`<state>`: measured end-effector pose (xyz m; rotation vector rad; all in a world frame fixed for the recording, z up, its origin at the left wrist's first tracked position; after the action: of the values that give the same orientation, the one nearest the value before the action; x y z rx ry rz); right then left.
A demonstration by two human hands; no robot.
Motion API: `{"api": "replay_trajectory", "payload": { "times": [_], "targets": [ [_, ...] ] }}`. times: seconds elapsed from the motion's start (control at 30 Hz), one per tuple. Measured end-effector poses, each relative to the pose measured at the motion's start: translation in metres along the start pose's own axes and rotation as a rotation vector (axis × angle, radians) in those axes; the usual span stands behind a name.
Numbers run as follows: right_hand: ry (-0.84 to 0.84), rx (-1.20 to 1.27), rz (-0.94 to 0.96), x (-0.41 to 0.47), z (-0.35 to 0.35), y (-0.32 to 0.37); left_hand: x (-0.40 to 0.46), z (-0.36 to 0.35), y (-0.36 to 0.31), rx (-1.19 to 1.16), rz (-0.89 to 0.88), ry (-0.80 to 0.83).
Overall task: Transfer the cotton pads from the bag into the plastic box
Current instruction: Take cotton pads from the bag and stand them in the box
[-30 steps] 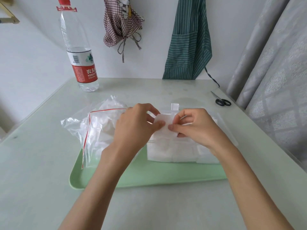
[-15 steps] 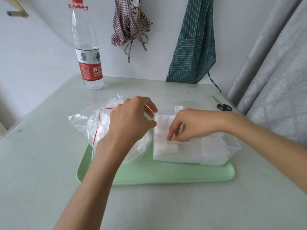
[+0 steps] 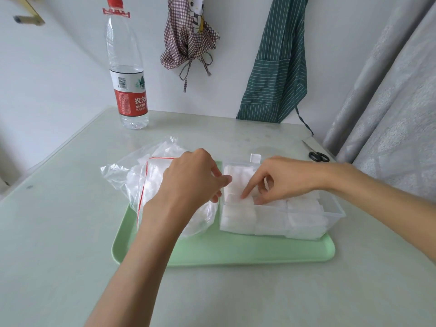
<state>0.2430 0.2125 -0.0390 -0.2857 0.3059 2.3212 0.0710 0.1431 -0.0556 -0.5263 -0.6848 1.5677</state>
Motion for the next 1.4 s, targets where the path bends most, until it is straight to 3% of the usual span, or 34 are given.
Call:
{"api": "replay_trajectory", "payload": {
  "times": [0.13,0.33,0.53,0.63,0.73,0.9,1.0,1.13,1.2,1.4],
  "targets": [
    [-0.128,0.304,-0.219,-0.009,-0.005,0.005,0.000,-0.007,-0.001,0.049,0.026,0.044],
    [-0.263,0.181,-0.436,-0.001,-0.024,0.029,0.002,-0.006,0.000,-0.212,0.141,0.236],
    [-0.248,0.086,-0.438,0.001,-0.025,0.040,0.004,-0.007,0.002,-0.264,0.150,0.270],
    [-0.205,0.238,-0.365,-0.005,-0.011,0.031,0.006,-0.008,0.003,-0.278,0.153,0.273],
    [-0.092,0.193,-0.259,0.000,-0.008,0.033,0.006,-0.007,0.005,-0.286,0.157,0.280],
    [0.046,0.125,-0.239,0.006,-0.017,0.035,-0.003,0.007,-0.001,-0.324,0.137,0.349],
    [-0.047,0.203,-0.235,-0.005,-0.007,0.036,-0.012,0.035,0.005,-0.364,0.091,0.258],
    [-0.422,0.269,-0.232,-0.016,-0.002,0.060,-0.024,0.067,0.035,-0.099,0.046,-0.013],
    [-0.540,0.287,-0.172,-0.016,-0.004,0.084,-0.027,0.073,0.048,0.041,0.082,-0.042],
    [-0.409,0.147,-0.149,0.006,-0.032,0.132,-0.021,0.067,0.070,0.194,0.090,0.091]
  ]
}}
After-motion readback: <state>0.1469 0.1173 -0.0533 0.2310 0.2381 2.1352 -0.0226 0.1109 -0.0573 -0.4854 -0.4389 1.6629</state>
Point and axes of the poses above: each hand's wrist, its own x-axis towards the middle knuckle, its own z-axis out of the back of the hand, y = z × x, the point moved 1 cm from there along x, towards the middle knuckle, and after that the axes turned 6 degrees about -x, right-handed, at the moved point
